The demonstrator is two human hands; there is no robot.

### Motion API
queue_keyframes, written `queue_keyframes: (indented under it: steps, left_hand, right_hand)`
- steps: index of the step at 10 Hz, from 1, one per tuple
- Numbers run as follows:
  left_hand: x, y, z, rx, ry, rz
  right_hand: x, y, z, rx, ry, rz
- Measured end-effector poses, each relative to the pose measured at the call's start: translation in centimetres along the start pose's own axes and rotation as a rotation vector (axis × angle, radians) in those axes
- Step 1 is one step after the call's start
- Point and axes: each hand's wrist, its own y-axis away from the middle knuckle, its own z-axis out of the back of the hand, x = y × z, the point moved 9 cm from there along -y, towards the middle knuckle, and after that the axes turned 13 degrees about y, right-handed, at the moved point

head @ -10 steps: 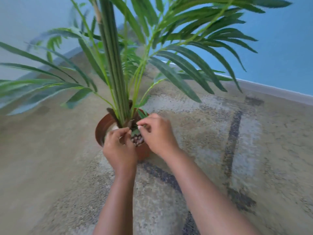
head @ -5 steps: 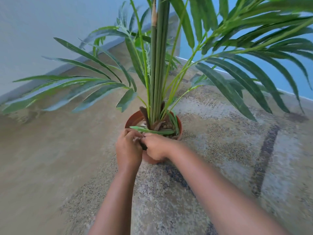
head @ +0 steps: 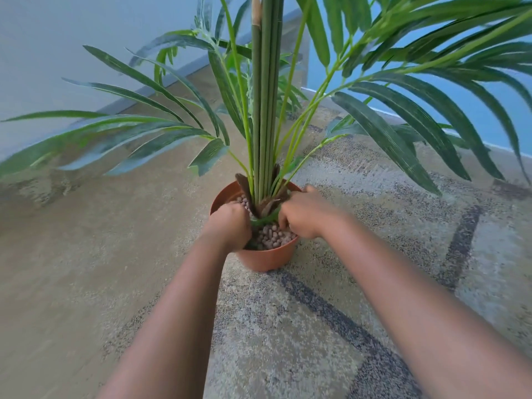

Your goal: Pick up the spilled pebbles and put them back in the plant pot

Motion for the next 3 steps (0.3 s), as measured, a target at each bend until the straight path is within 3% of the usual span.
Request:
queue_keyframes:
  steps: [1,3]
  left_hand:
    - [0.4,0.9,0.4,-0.122,0.097,-0.034]
    - [-0.1,2.7,-0.2,-0.246,0.138,-0.003]
  right_hand:
    - [-2.3,1.2,0.2,-0.102,-0.147,-0.132]
    - [-1.1,3.3,-1.7,-0.019,-0.093,-0.134]
